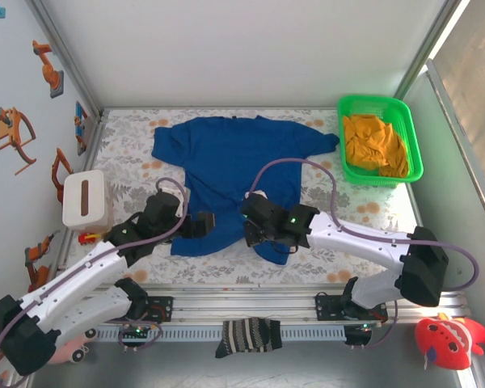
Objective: Fold the inside-out t-shirt
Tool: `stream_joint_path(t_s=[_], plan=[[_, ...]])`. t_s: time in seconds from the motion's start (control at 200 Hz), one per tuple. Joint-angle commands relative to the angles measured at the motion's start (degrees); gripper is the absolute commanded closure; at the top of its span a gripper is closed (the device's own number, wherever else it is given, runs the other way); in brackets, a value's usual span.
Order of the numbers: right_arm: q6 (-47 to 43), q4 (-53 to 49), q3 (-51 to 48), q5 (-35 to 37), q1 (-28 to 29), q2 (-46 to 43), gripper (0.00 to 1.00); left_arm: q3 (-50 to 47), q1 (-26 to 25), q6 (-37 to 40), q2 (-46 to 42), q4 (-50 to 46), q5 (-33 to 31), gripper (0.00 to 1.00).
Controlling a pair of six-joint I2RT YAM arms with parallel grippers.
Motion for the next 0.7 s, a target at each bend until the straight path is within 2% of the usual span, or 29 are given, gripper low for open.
stream_joint_path(t_s=[0.0,0.075,0.155,0.23,0.345,0.556,0.696], plan=[[-0.74,-1.03,0.24,1.64,-0.58,-1.25,1.00,-3.11,-7.44,2.63,-0.29,3.55,-8.69,0.00],[-0.79,-0.50,-0.12,0.96,-0.95,-1.42,1.00,-4.04,-13.45,2.72,1.30,4.89,-15.28,0.00],[-1.53,0.90,-0.78,-1.91,-1.34,-0.33,1.00,-3.72,-16.41,1.18,4.38,4.74,-19.52,0.01],[-0.55,-0.24,-1.61,-1.04,-1.35,0.30,0.82,-2.84,-16.60,-1.18,6.99,4.07,-21.15,0.01],[3.22,-3.03,-6.27,3.70,-1.31,-2.72,0.70,-0.59,-16.58,-4.33,9.47,0.83,-24.46,0.02],[9.49,-8.63,-16.41,6.29,-1.29,-11.32,0.60,1.39,-16.48,-4.72,8.88,-0.13,-24.96,0.03],[11.90,-7.44,-21.32,5.31,-1.31,-14.97,0.58,2.29,-16.41,-4.22,7.92,-0.56,-25.42,0.04]])
